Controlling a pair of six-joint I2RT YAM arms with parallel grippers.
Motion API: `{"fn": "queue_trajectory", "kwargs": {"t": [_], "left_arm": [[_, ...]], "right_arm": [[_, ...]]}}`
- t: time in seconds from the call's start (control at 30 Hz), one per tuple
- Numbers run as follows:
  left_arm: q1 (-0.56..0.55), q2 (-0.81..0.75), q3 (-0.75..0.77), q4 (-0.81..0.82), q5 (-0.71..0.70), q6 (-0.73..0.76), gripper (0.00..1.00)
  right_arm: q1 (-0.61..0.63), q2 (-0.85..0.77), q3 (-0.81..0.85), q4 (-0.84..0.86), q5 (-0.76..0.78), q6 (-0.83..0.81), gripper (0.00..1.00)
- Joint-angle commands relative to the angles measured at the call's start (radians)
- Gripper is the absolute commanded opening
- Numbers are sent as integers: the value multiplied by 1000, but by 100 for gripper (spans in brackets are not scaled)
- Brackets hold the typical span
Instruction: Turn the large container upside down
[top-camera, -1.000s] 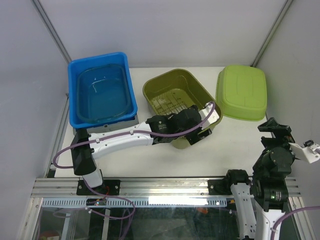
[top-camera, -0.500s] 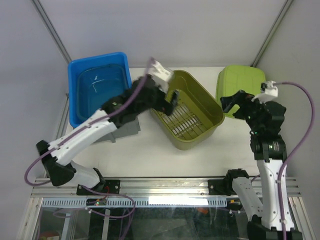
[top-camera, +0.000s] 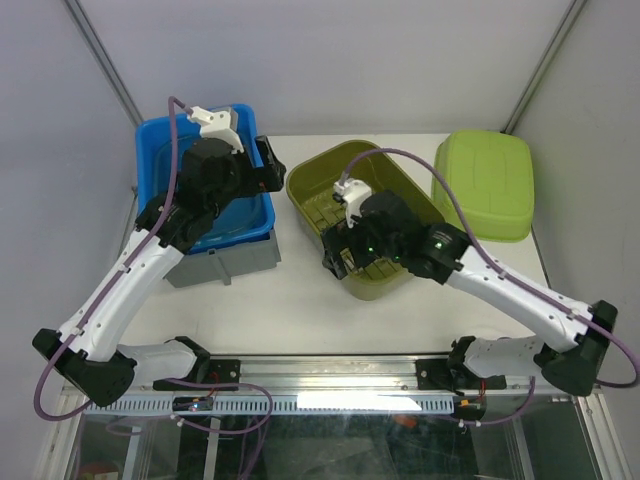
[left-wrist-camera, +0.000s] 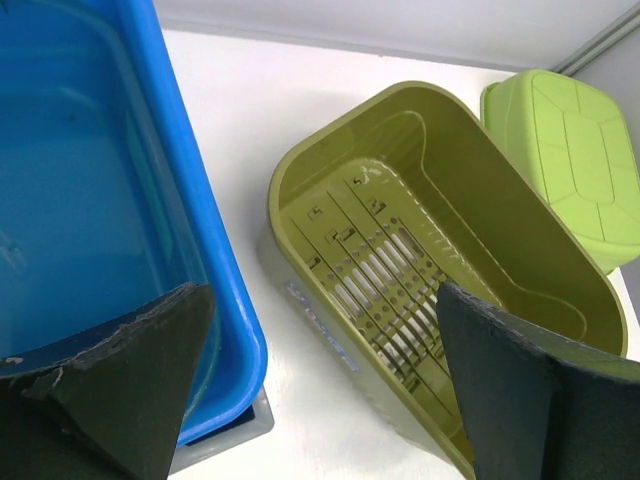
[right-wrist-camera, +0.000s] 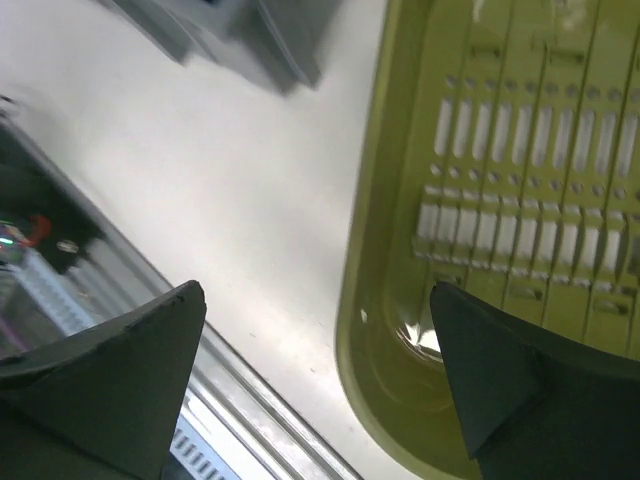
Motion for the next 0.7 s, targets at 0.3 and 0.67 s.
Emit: {"fn": "queue_trajectory", "kwargs": {"t": [0.3, 0.67], "left_arm": [[3, -53, -56, 24, 16, -67, 99], [3, -57, -96, 55, 60, -62, 99]], "right_arm": [[50, 123, -81, -49, 149, 4, 57], [60, 193, -76, -26, 190, 14, 7]]}}
